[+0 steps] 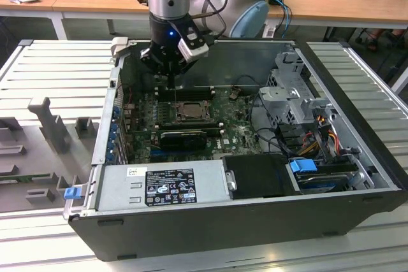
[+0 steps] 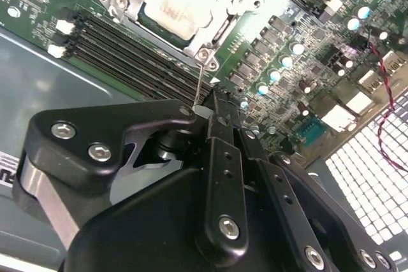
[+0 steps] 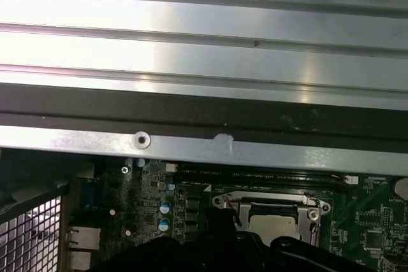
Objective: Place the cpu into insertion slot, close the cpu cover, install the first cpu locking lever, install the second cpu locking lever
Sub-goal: 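Install the first cpu locking lever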
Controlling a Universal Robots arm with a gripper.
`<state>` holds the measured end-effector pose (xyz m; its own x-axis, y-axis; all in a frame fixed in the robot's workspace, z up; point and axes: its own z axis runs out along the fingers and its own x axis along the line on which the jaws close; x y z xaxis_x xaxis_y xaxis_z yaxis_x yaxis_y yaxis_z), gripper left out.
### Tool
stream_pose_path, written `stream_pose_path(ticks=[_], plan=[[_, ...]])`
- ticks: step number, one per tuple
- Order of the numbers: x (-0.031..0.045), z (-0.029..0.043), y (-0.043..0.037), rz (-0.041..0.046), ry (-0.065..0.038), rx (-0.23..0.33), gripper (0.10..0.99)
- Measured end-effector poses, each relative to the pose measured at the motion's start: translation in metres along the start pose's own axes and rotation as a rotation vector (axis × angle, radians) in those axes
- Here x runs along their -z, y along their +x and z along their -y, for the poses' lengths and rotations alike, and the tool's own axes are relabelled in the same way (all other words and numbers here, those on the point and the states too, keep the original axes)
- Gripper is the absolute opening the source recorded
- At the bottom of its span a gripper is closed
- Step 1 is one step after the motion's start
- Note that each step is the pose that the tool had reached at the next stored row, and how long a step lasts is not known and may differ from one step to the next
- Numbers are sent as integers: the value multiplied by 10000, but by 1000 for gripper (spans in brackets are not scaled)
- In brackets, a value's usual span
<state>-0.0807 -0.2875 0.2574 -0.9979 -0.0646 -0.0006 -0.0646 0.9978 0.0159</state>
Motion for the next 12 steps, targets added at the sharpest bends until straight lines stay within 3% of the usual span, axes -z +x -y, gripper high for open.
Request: stream_pose_path(ticks=[9,11,12], plan=[[-34,16,-238,1,-16,0,106],[-41,18,-264,10,-176,0,106],[-53,20,-290,22,-351,1,106]])
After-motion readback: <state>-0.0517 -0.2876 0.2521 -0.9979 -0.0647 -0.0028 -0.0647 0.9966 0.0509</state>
